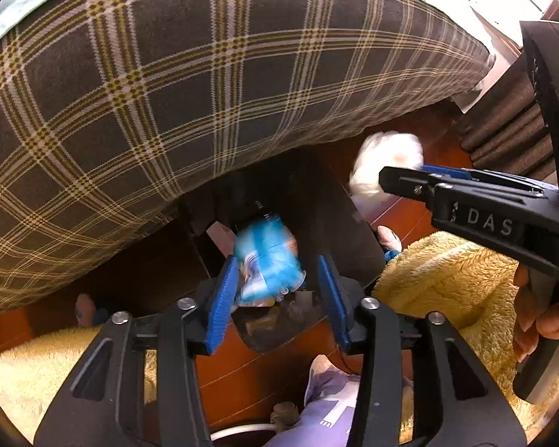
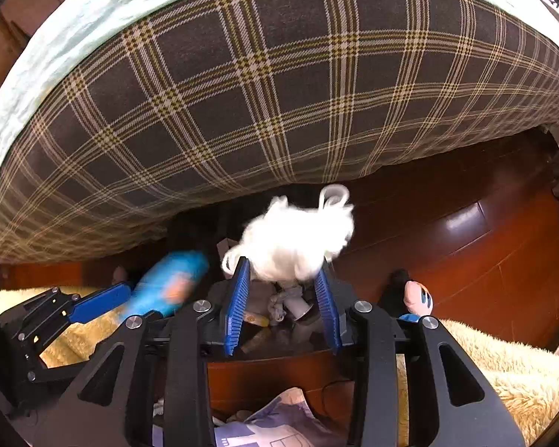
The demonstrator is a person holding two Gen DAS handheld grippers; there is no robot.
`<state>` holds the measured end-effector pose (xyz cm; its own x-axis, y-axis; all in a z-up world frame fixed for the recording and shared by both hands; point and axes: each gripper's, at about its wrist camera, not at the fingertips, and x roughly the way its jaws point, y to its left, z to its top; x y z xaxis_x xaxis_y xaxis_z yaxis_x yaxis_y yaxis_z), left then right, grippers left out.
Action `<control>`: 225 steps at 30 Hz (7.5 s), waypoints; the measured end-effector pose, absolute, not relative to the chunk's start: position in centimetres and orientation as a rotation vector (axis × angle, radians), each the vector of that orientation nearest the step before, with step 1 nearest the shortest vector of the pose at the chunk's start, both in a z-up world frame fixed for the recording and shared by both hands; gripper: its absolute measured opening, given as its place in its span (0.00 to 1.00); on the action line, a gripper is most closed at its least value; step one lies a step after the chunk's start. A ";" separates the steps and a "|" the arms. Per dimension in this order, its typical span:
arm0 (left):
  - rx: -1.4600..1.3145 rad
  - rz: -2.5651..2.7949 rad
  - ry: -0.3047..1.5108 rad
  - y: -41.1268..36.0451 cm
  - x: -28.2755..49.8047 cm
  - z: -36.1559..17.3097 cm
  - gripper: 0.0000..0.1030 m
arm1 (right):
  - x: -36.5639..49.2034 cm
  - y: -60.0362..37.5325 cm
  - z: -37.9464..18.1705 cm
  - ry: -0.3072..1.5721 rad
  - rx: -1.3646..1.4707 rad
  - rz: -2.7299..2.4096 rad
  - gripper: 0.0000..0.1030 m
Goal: Collect trash
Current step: 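Open the left tool over the bin while the right tool releases the yarn into it, then raise both open tools back over the bed, then grasp the dark grey scrunchie with the left tool while the right tool grasps the white tape roll, then carry the scrunchie with the left tool while the right tool carries the tape roll to the bin, then open the left tool over the bin while the right tool releases the tape roll into it, then raise both open tools back over the bed, then grasp the clear plastic box with the left tool while the right tool grasps the blue glass turtle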
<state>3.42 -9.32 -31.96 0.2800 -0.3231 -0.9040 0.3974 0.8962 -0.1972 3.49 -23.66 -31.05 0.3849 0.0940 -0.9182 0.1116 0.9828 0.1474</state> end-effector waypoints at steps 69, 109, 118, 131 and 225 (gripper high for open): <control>-0.018 -0.180 0.861 3.5 43.8 -15.4 0.84 | 37.7 -14.6 -16.0 0.827 0.107 0.169 0.33; 0.007 -0.375 0.791 0.5 16.1 -9.0 0.21 | 14.1 -19.3 -10.7 0.781 0.125 0.096 0.33; -0.001 -0.459 0.809 -1.7 8.2 -11.8 0.21 | 7.0 -21.3 -14.3 0.826 0.165 0.062 0.33; 0.033 -0.495 0.953 -5.5 2.8 -20.9 0.21 | 1.6 -23.9 -21.8 0.950 0.206 0.047 0.33; 0.053 -0.391 0.885 -9.0 41.7 -15.5 0.52 | 36.1 -27.1 -12.8 0.786 0.156 -0.056 0.81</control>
<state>41.73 -8.96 -15.55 0.5677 -0.3112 -0.7622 0.3543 0.9280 -0.1150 36.12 -27.11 -12.82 0.7058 0.0080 -0.7084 0.1086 0.9869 0.1193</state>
